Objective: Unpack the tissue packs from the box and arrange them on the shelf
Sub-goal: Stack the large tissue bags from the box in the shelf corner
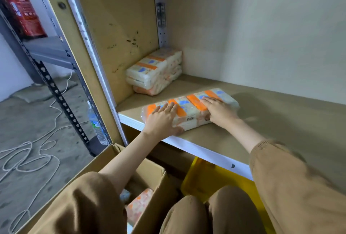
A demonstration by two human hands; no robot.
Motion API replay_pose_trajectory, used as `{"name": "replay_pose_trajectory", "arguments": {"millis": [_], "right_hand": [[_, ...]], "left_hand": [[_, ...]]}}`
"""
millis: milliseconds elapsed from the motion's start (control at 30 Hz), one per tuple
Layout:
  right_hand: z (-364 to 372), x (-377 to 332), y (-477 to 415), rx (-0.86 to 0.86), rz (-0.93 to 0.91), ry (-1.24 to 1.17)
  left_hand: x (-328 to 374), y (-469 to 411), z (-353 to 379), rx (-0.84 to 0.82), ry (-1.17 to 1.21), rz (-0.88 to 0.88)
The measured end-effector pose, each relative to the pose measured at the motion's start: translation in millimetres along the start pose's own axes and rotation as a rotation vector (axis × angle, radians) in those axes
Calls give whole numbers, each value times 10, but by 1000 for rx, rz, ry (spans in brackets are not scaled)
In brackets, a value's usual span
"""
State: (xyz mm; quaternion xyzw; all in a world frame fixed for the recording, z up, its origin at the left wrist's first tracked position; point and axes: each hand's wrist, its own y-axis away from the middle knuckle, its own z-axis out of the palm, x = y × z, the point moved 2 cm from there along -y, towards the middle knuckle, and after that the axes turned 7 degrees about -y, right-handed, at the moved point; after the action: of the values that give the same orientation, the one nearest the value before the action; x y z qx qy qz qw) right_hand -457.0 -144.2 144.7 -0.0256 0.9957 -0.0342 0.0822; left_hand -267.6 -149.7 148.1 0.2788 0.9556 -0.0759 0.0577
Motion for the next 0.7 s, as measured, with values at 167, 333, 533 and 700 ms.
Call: {"name": "replay_pose_trajectory", "arguments": {"millis": [167,333,533,700], "right_hand": [[21,25,-301,10,27,13],[158,13,-371,147,107,-57],[441,-82,-290,119,204,-177],[662,-203,-410,20,240,-304]], "left_hand": [[-146,-162,152,-62,-55,-39],[-126,-475,180,-30,-92,-81],[-48,-833,178,-43,-143,-172],[-44,-1054,146,-8,-173,-193]]}}
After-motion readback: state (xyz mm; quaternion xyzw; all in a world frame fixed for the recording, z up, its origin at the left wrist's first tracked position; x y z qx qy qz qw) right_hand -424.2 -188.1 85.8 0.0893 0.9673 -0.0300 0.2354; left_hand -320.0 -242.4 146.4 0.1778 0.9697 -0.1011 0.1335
